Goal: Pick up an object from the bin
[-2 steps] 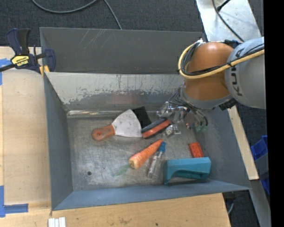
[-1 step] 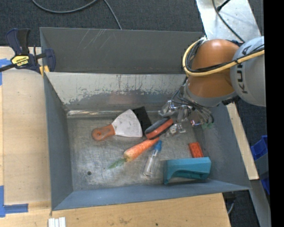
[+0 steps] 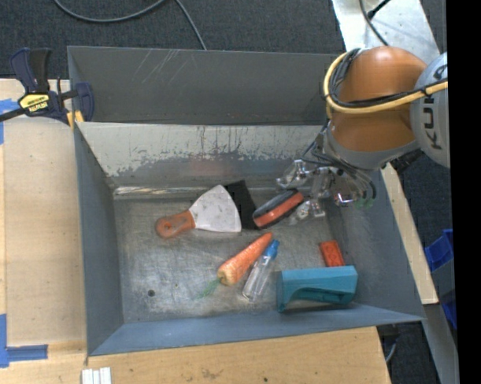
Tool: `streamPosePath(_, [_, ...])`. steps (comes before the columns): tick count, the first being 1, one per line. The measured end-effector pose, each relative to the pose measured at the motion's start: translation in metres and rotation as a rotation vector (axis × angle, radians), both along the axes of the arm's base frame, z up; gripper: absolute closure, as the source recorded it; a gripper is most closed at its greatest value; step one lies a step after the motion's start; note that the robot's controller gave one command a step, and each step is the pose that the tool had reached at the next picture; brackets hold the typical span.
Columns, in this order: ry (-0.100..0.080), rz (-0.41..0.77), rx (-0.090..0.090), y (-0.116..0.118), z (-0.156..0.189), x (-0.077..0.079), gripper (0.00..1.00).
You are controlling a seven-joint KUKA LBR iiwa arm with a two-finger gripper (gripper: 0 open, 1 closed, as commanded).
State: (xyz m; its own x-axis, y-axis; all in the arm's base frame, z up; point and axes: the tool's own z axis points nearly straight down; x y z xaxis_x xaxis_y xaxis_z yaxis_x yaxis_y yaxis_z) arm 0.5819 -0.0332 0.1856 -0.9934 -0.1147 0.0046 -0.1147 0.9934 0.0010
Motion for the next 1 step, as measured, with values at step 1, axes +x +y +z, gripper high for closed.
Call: streamPosePath(1, [-0.008,0.006,-0.001,-0.0038,0.0622,0.0122,1.0])
